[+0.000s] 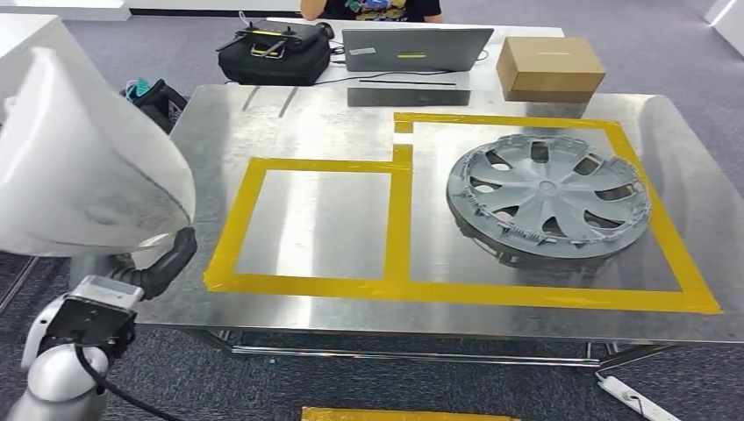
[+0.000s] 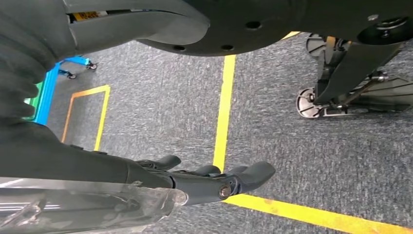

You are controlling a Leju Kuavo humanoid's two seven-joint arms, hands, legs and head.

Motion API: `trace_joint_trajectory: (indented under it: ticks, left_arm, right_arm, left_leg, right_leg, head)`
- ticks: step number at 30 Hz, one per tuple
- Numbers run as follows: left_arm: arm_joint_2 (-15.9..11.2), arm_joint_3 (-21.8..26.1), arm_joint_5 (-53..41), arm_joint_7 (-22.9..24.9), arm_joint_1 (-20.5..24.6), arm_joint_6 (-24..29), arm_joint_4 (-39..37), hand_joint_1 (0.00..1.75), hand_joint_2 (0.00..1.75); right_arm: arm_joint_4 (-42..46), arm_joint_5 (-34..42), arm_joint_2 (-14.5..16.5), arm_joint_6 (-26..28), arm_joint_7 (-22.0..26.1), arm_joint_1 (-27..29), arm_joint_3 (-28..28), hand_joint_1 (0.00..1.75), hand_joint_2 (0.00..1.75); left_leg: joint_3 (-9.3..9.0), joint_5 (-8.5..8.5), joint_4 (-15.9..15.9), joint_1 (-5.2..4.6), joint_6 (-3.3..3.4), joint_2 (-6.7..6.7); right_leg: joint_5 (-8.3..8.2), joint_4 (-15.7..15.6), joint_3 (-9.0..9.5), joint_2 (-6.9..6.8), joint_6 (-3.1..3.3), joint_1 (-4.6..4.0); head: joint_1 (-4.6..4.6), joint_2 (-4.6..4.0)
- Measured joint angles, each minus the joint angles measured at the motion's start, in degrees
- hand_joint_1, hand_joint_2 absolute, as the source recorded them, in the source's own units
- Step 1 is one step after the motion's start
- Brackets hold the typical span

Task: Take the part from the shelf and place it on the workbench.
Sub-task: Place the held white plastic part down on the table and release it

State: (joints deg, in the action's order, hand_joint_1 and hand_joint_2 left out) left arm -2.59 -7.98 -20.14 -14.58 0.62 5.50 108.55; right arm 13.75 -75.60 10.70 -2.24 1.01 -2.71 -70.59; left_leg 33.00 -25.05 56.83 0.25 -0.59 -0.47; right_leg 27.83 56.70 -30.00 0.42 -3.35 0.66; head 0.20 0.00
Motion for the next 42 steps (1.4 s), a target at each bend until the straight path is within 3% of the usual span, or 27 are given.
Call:
trace_joint_trajectory:
  ticks: [9, 18, 29, 36, 42]
  left_arm:
    - [1.36, -4.85, 1.87, 6.08, 6.39, -4.23, -10.42, 1.75, 1.75]
    - [5.10, -9.93, -6.05, 10.63, 17.80, -4.93, -32.19, 1.75, 1.75]
    - [6.06, -14.52, -27.76, 15.13, 26.31, 1.94, -50.20, 1.75, 1.75]
    - [5.61, -16.30, -44.75, 19.00, 28.45, 8.53, -58.24, 1.75, 1.75]
    - [4.60, -16.24, -47.59, 19.15, 29.00, 10.03, -62.72, 1.75, 1.75]
  right_arm:
    - [-0.02, -0.66, -0.01, -0.12, -0.22, -0.09, 0.20, 0.00, 1.75]
    - [-0.30, -2.15, -0.03, -0.73, -0.05, -0.82, 1.48, 0.00, 1.75]
    - [-0.55, -3.39, -0.26, -1.51, -0.93, -1.20, 3.03, 0.00, 1.75]
    - [-0.58, -3.61, -0.30, -1.77, -1.42, -1.21, 3.58, 0.00, 1.75]
    - [-0.62, -3.77, -0.29, -1.80, -1.61, -1.20, 3.93, 0.00, 1.75]
  left_leg:
    - [-0.05, 0.09, -0.19, 0.06, -0.09, -0.01]
    - [-0.05, 0.13, -0.21, 0.06, -0.13, 0.02]
    - [-0.05, 0.15, -0.30, 0.06, -0.16, 0.03]
    - [-0.05, 0.16, -0.32, 0.06, -0.16, 0.03]
    - [-0.05, 0.17, -0.32, 0.07, -0.18, 0.02]
  right_leg:
    - [0.02, 0.01, -0.05, -0.05, 0.07, -0.06]
    - [-0.03, 0.02, -0.06, 0.05, 0.12, -0.05]
    - [-0.03, 0.03, -0.13, 0.06, 0.14, -0.06]
    - [-0.03, 0.04, -0.12, 0.06, 0.14, -0.07]
    - [-0.03, 0.04, -0.11, 0.03, 0.14, -0.07]
  head:
    - [0.02, 0.00]
    - [0.02, 0.00]
    - [0.01, 0.00]
    - [0.01, 0.00]
    - [0.01, 0.00]
